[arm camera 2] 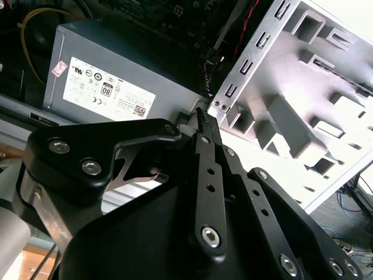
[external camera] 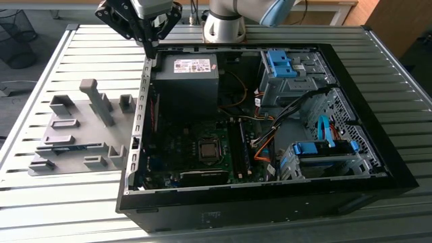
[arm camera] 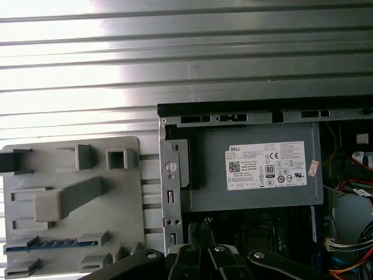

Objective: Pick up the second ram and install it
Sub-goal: 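Reach for the second ram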

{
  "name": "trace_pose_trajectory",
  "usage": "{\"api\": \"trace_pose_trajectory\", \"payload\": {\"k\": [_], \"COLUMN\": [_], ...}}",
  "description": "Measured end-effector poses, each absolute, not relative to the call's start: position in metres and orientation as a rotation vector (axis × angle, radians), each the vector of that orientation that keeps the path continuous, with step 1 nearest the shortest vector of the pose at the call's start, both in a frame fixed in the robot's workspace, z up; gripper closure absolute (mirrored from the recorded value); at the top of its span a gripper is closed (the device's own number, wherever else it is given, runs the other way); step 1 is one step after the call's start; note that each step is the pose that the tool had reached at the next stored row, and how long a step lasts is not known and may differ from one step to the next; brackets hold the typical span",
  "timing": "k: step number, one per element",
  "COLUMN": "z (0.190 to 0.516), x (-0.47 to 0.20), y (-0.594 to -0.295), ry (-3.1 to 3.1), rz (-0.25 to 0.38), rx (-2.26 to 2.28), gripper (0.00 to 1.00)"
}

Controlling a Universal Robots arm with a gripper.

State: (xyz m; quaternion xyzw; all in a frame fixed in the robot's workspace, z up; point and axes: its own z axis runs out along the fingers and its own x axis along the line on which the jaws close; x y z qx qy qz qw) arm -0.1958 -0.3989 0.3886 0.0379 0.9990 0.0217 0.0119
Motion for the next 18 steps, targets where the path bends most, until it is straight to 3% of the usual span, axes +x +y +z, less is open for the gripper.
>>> {"api": "trace_pose_trajectory", "payload": {"k": [18], "z": [0.387], "x": [-0.208], "y": [-0.399], "ry": [3.117], "rz": [0.068], "rx": [0.118], "gripper": [0.89]}}
